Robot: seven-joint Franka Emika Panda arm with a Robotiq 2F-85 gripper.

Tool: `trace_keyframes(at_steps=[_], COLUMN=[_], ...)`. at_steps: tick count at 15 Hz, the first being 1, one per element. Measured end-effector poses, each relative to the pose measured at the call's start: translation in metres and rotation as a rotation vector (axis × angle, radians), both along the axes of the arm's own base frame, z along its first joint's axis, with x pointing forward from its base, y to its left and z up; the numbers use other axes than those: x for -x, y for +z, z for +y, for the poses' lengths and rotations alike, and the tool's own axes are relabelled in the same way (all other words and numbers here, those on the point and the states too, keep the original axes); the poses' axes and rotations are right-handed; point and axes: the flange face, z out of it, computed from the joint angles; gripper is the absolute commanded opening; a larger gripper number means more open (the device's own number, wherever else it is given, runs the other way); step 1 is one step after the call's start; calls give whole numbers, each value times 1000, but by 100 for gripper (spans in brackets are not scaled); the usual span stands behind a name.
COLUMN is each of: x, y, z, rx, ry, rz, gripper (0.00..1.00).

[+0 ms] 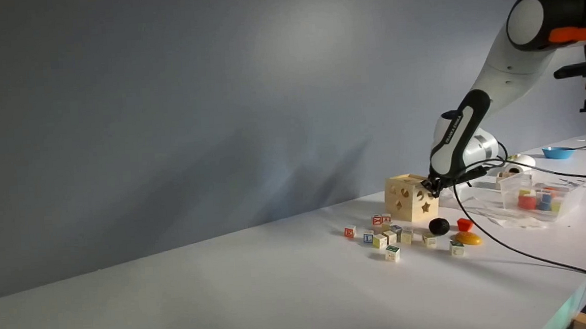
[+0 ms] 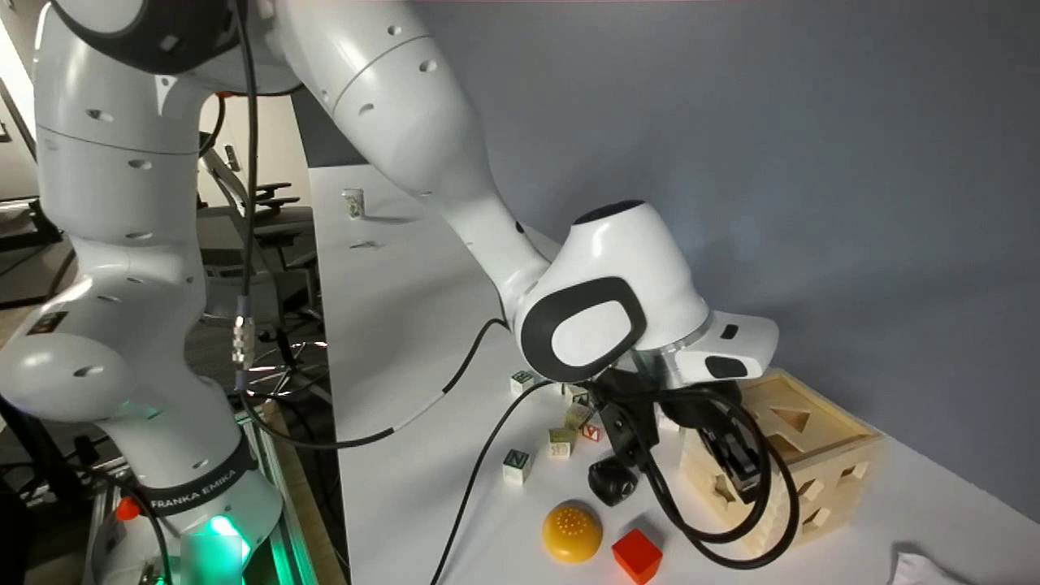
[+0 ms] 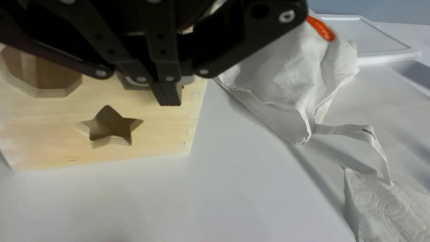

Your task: Pick up the orange block and move it to the right

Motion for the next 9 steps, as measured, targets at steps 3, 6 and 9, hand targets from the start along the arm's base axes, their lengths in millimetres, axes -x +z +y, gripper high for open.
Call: trace_keyframes(at_steps=[3, 6, 9], x=[-10, -15, -15], y=[0, 0, -3], z=[-10, -9, 11], rx=[1, 14, 15], ry=[-14, 3, 55], rz=[-19, 6, 69], gripper=[0, 0, 27])
